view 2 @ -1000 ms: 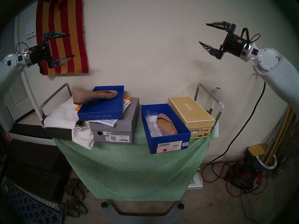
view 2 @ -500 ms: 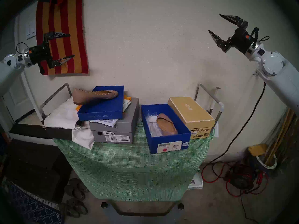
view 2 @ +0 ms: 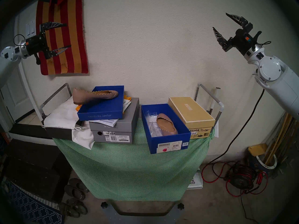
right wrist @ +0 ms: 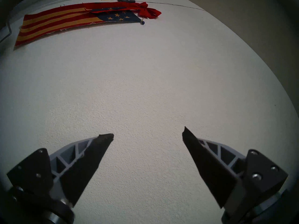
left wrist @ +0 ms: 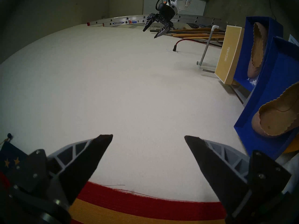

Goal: Put shoes into shoe box

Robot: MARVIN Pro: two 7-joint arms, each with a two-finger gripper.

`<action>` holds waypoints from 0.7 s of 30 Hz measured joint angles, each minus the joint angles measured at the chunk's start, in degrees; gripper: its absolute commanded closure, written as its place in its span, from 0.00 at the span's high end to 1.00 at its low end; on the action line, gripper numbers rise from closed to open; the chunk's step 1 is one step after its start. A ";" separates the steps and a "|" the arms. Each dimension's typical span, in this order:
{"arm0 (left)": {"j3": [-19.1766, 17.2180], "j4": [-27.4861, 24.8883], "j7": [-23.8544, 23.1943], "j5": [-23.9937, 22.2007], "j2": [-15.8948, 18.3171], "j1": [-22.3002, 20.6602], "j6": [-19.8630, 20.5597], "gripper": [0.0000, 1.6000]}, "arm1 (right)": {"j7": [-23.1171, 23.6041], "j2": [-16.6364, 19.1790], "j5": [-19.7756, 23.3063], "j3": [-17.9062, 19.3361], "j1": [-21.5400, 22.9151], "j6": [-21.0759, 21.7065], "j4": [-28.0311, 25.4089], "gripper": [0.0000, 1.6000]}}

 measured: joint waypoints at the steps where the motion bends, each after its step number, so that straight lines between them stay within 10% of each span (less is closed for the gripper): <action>1: -0.06 -0.36 0.00 0.40 -0.39 -0.63 0.00 1.00 | -1.42 0.17 -0.43 0.00 -0.26 0.61 -0.51 1.00; 21: 4.32 -1.06 0.00 0.27 -4.71 -3.50 0.00 1.00 | -17.26 1.59 -5.81 -0.08 -3.41 9.26 -6.34 1.00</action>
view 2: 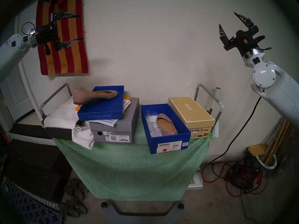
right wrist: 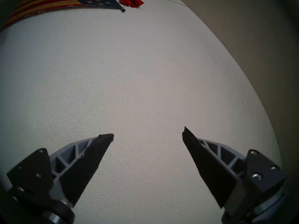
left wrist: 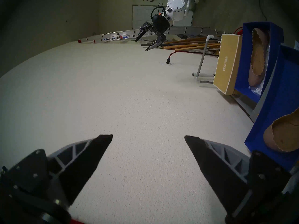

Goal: Put shoes into shoe box

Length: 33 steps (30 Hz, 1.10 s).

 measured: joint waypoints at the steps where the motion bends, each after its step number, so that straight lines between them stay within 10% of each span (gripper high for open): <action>1: 0.47 -0.02 0.00 -0.10 -0.07 -0.03 0.00 1.00 | -0.56 0.03 -0.22 0.00 -0.14 0.38 -0.22 1.00; 33: 14.81 -6.97 -0.01 1.02 2.44 -1.78 0.00 1.00 | -9.37 0.31 -3.96 0.12 -2.67 7.53 -3.47 1.00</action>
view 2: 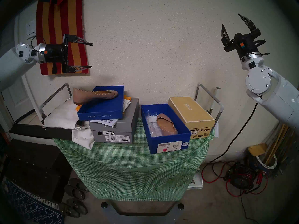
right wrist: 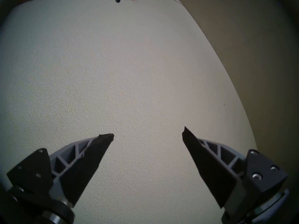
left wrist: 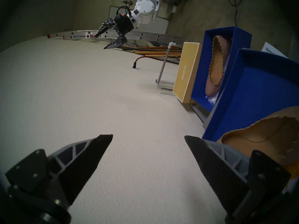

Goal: Put shoes into shoe box

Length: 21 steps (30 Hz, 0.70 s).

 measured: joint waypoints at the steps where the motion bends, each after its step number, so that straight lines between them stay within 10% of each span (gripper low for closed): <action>1: 0.38 -0.02 0.00 0.18 0.19 -0.13 0.00 1.00 | -0.17 0.00 -0.07 0.00 -0.05 0.15 -0.06 1.00; 21: 7.62 -4.13 0.00 2.55 2.09 -3.10 0.00 1.00 | -3.27 0.00 -0.60 0.30 -0.88 2.94 -1.02 1.00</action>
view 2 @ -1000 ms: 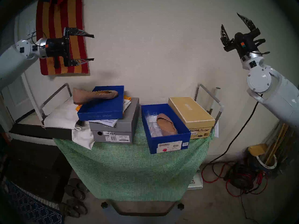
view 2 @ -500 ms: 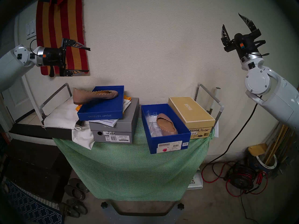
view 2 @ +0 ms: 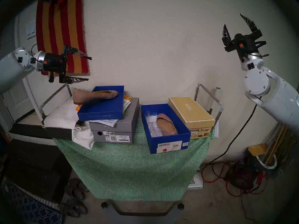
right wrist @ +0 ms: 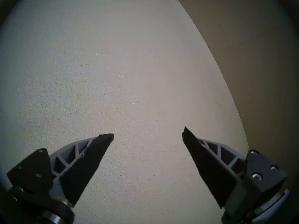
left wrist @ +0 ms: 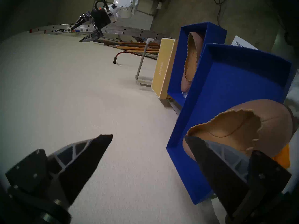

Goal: Put shoes into shoe box

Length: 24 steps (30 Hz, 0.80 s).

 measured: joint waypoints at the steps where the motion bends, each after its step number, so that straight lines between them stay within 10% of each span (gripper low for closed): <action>1: 0.46 -0.30 0.00 0.14 0.11 -0.25 0.00 1.00 | -0.17 -0.01 0.03 0.03 -0.03 0.15 -0.05 1.00; 24: 6.23 -1.82 0.00 0.21 2.21 -6.13 0.00 1.00 | -2.23 -0.30 0.55 0.29 -0.51 2.34 -0.83 1.00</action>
